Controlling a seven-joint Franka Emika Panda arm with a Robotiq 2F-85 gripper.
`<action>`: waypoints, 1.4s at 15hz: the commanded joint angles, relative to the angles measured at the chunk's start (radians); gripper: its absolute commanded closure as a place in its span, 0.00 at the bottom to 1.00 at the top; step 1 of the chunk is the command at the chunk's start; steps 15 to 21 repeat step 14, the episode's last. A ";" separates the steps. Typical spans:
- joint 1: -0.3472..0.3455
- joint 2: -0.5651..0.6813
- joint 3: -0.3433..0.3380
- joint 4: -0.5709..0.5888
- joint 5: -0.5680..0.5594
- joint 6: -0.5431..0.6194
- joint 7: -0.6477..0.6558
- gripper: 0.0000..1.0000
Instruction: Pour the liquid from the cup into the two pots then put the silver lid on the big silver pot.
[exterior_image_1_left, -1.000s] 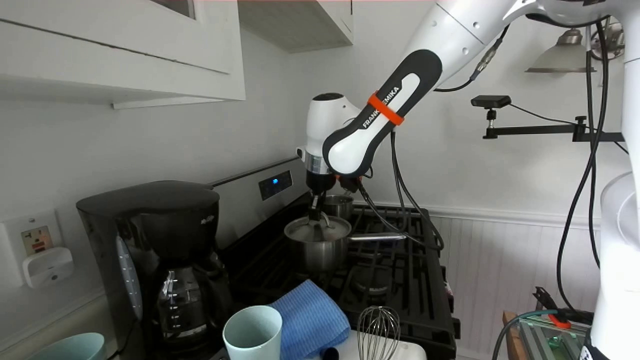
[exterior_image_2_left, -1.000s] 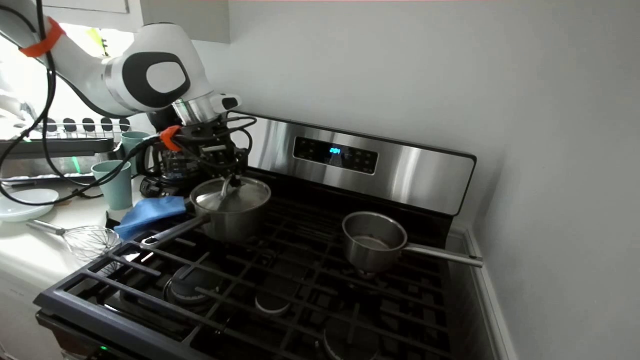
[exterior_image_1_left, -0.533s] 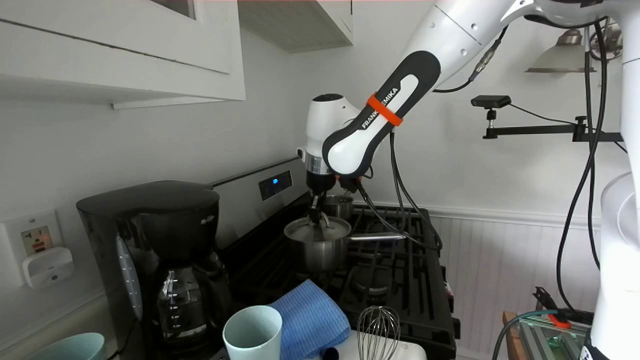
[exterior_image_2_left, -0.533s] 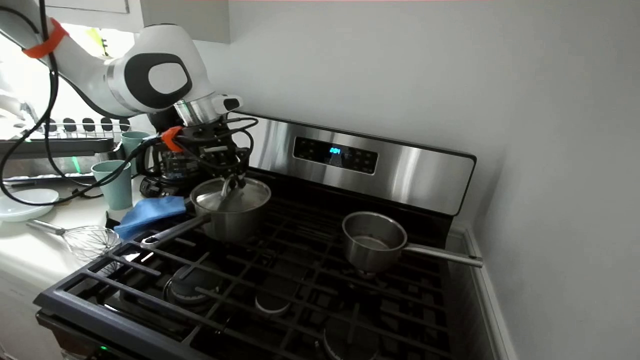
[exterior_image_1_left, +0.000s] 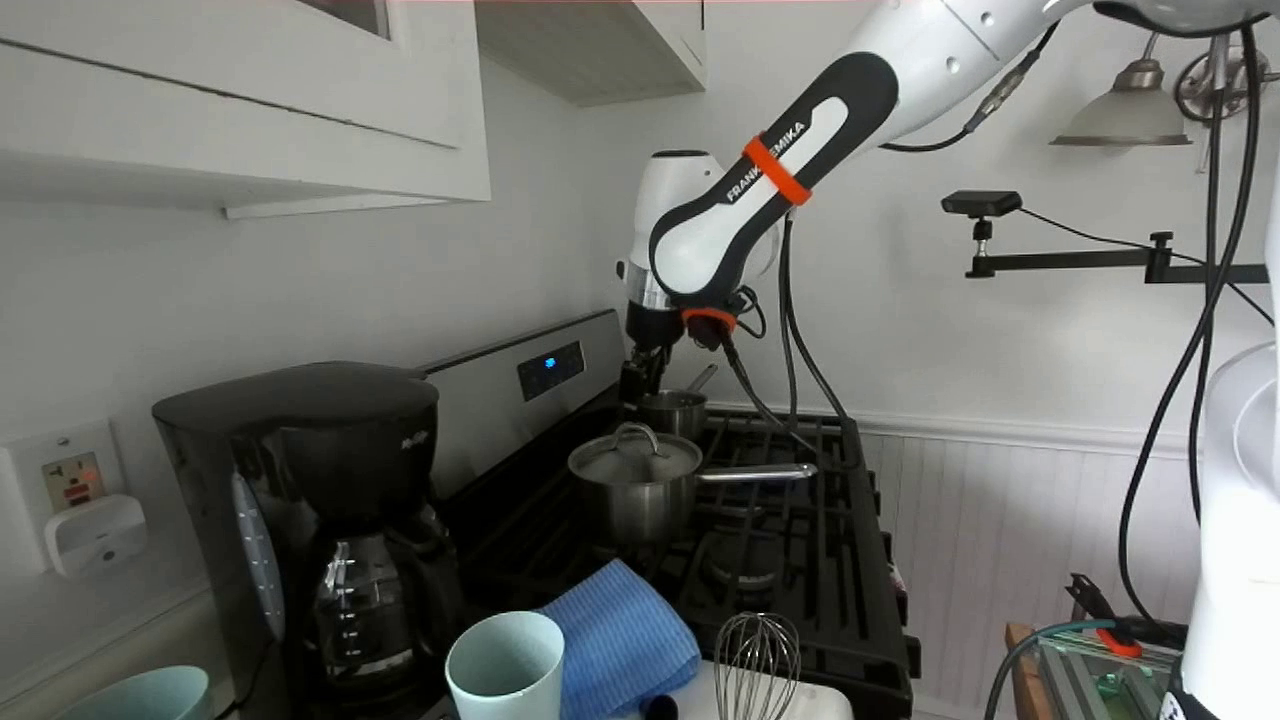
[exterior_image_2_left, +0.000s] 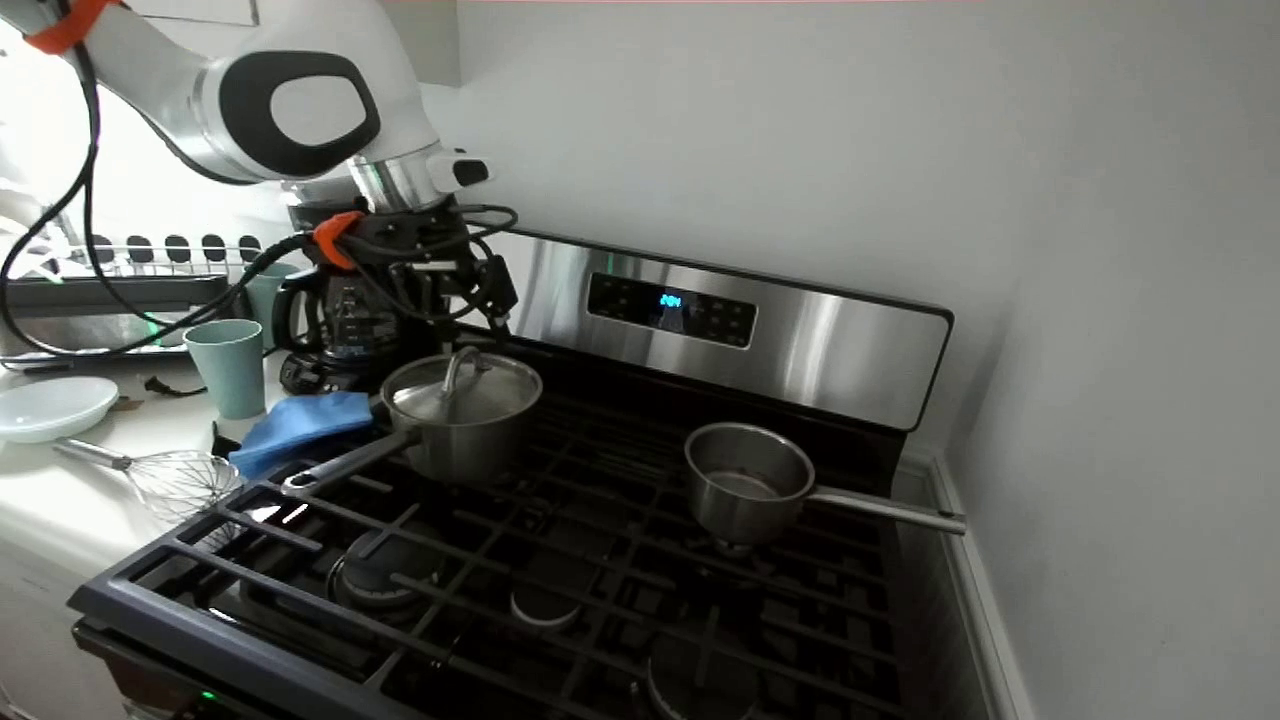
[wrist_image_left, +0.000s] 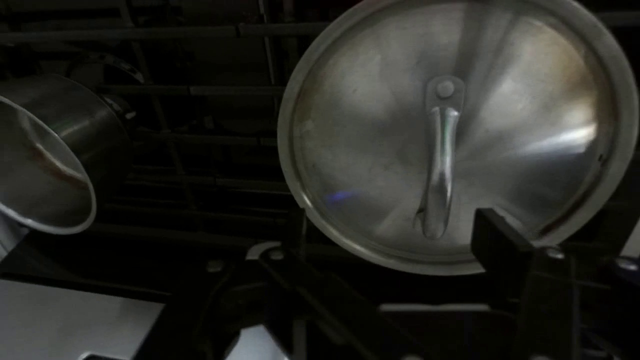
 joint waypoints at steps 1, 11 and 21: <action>-0.027 -0.102 -0.027 0.000 0.104 -0.124 -0.050 0.00; -0.111 -0.236 -0.155 0.051 0.280 -0.357 0.073 0.00; -0.129 -0.250 -0.181 0.054 0.297 -0.342 0.091 0.00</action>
